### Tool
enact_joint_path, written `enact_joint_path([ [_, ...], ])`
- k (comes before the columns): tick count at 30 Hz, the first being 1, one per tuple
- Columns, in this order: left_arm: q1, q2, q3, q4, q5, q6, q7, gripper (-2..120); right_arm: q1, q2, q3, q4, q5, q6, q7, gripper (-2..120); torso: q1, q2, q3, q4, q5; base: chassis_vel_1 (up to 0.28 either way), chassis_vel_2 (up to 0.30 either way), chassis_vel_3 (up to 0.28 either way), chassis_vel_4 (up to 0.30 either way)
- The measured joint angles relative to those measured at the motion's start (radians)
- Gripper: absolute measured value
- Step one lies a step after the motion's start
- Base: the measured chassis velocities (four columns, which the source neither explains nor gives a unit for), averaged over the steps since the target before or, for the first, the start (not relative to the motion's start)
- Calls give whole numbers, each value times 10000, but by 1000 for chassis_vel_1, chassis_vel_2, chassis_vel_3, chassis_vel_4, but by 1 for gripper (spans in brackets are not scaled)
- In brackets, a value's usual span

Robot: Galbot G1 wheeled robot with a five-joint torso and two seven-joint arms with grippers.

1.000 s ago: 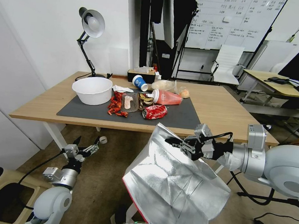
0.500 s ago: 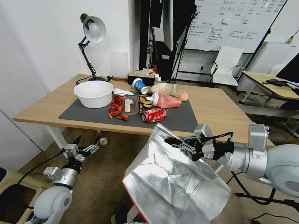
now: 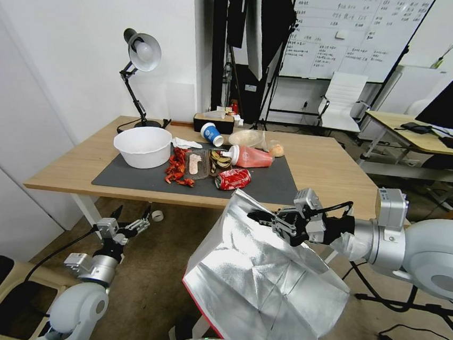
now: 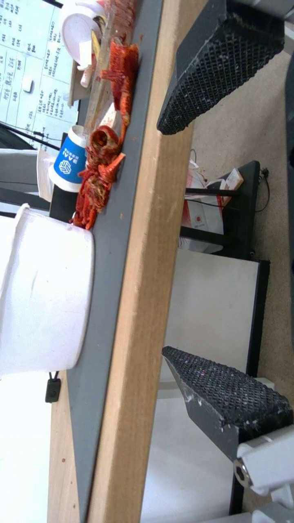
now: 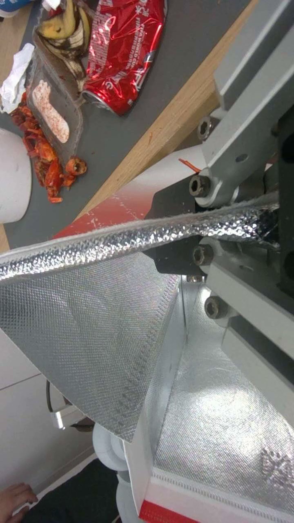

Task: Pick up the food delivery bag from the floor and place it on the table.

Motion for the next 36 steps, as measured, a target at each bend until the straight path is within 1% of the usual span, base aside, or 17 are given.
enact_joint_path([
  [4, -18, 16, 1, 25, -2, 3, 0, 100, 14, -16, 0, 0, 0, 11, -26, 0, 43, 110, 66, 0, 0, 0, 0, 0, 0],
  [15, 21, 101, -37, -5, -14, 36, 40, 100, 43, 21, 5, 0, -7, 90, -57, 0, 277, 658, 382, 0, 0, 0, 0, 0, 0],
  [18, 38, 105, -37, -9, -14, 35, 44, 100, 41, 33, 7, 0, -8, 106, -57, 0, 301, 720, 422, 0, 0, 0, 0, 0, 0],
  [21, 82, 112, -54, -44, -14, 36, 52, 100, 49, 41, 26, -1, -9, 153, -71, 0, 386, 936, 550, 0, 0, 0, 0, 0, 0],
  [23, 84, 113, -56, -47, -13, 36, 52, 100, 49, 41, 26, 0, -9, 156, -73, 0, 393, 952, 559, 0, 0, 0, 0, 0, 0],
  [25, 107, 134, -82, -63, -14, 36, 53, 100, 48, 52, 26, 0, -9, 192, -83, 0, 448, 1082, 636, 0, 0, 0, 0, 0, 0],
  [26, 107, 134, -82, -63, -14, 36, 53, 100, 48, 52, 26, 0, -9, 192, -83, 0, 448, 1082, 636, 0, 0, 0, 0, 0, 0],
  [29, 137, 143, -96, -80, -14, 36, 55, 100, 41, 84, 26, 0, -20, 235, -97, 0, 546, 1294, 748, 0, 0, 0, 0, 0, 0],
  [30, 137, 143, -96, -80, -14, 36, 55, 100, 41, 84, 26, 0, -20, 235, -97, 0, 546, 1294, 748, 0, 0, 0, 0, 0, 0],
  [36, 141, 140, -94, -92, -14, 34, 59, 100, -5, 129, 30, 0, -191, 282, -144, 0, 670, 1595, 926, 0, 0, 0, 0, 0, 0],
])
